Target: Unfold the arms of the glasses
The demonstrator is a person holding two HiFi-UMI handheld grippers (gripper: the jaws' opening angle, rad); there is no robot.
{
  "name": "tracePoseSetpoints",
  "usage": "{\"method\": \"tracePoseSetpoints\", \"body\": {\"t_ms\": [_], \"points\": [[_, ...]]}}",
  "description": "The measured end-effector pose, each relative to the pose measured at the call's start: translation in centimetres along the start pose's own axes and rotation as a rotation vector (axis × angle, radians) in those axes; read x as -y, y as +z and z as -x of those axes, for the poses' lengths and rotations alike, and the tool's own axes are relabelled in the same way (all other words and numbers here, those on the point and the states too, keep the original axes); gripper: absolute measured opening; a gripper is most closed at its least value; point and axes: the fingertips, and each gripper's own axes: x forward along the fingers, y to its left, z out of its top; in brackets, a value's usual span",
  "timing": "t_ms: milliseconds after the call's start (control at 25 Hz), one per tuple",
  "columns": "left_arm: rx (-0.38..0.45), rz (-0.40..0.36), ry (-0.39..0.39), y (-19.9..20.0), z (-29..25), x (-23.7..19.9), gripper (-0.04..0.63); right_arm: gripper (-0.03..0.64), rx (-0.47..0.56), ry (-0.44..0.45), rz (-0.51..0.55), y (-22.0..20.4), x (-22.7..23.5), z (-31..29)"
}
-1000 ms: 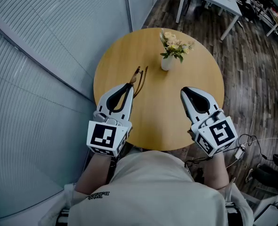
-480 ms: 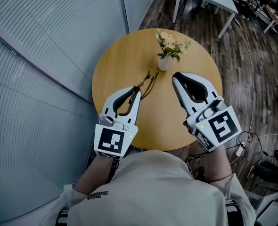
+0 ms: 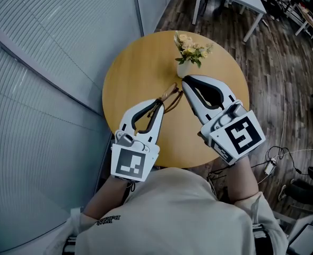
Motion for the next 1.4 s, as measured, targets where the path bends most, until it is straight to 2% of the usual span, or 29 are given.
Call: {"method": "tracePoseSetpoints", "body": {"t_ms": [120, 320, 480, 640, 880, 1200, 1400], "points": [[0.000, 0.019, 0.012, -0.1, 0.2, -0.2, 0.041, 0.038, -0.011, -0.005, -0.003, -0.5, 0.1, 0.3], [0.014, 0.094, 0.050, -0.4, 0.5, -1.4, 0.041, 0.038, -0.041, -0.023, -0.024, -2.1, 0.5, 0.9], [0.022, 0.127, 0.092, -0.2, 1.0, -3.0, 0.041, 0.038, -0.048, -0.022, -0.077, -2.7, 0.6, 1.8], [0.067, 0.162, 0.105, 0.2, 1.3, -4.2, 0.043, 0.038, -0.069, -0.028, -0.070, -3.6, 0.5, 2.1], [0.094, 0.264, 0.128, 0.5, 2.1, -5.2, 0.043, 0.037, -0.112, -0.017, -0.097, -5.7, -0.6, 3.1], [0.117, 0.301, 0.145, 1.1, 2.5, -5.5, 0.043, 0.038, -0.158, -0.003, -0.127, -8.0, -1.9, 4.0], [0.138, 0.334, 0.156, 1.4, 2.7, -6.0, 0.043, 0.038, -0.181, 0.017, -0.094, -8.8, -2.8, 4.0]]}}
